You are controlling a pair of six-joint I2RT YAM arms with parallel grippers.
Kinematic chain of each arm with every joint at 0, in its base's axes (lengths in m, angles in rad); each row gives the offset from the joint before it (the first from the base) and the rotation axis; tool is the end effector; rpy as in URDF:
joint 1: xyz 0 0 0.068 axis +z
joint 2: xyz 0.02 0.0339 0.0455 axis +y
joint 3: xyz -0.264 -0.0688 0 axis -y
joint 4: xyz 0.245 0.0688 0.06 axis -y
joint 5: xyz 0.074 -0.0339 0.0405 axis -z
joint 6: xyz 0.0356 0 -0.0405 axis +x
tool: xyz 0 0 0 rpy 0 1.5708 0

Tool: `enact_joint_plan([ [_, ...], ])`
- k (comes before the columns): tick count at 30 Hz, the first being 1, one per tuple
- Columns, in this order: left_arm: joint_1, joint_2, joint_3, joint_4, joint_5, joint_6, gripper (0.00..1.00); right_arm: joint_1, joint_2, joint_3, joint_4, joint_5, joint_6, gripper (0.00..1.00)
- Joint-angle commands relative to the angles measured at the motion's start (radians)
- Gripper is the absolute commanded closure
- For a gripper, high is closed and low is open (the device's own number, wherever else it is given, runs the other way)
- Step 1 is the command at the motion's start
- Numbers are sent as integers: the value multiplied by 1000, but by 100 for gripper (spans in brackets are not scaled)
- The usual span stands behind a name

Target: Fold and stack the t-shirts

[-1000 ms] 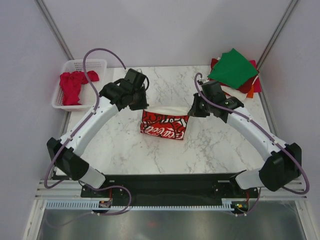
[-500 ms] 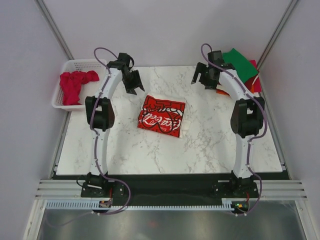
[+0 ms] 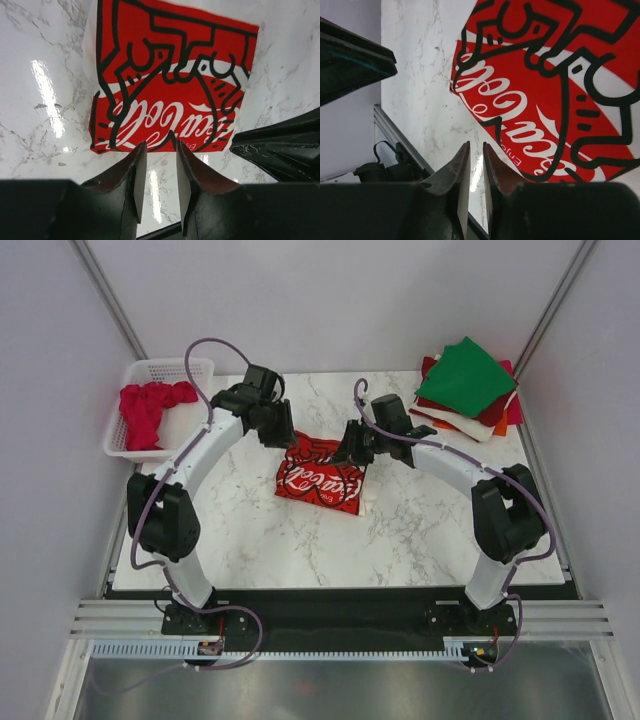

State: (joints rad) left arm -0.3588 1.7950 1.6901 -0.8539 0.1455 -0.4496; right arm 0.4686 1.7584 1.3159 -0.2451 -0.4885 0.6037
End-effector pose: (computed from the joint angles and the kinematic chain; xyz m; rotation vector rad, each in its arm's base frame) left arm 0.3646 -0.1423 0.3155 -0.0580 2.5908 -0.4955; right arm 0.3474 0.1946 0.2553 -0.1199 2.4084 1.0914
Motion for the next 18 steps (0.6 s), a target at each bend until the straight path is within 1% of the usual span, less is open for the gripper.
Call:
enact_joint_plan([
  [1, 1, 4, -162, 150, 9, -35, 63, 1, 45, -44, 173, -119, 64, 79],
  [5, -3, 49, -276, 150, 9, -35, 63, 2, 82, -111, 159, -98, 27, 83],
  [6, -3, 75, -314, 273, 19, -75, 67, -1, 82, -130, 150, -82, 2, 83],
  [7, -3, 93, -329, 285, 23, -77, 68, -4, 82, -151, 139, -64, -7, 84],
  [11, -3, 170, -386, 319, 0, -87, 71, -16, 76, -297, 106, 74, -36, 88],
  [12, -3, 190, -403, 320, -7, -89, 72, -16, 76, -314, 96, 143, -38, 90],
  [13, -3, 193, -411, 320, -23, -90, 73, -16, 78, -329, 80, 168, -35, 93],
  [15, -3, 190, -443, 322, -40, -93, 73, -16, 73, -374, 78, 192, -27, 94],
  [16, -3, 176, -452, 322, -52, -96, 73, -15, 64, -382, 72, 221, -21, 94],
  [18, -5, 155, -477, 319, -64, -95, 73, -16, 50, -386, 63, 225, -30, 93],
])
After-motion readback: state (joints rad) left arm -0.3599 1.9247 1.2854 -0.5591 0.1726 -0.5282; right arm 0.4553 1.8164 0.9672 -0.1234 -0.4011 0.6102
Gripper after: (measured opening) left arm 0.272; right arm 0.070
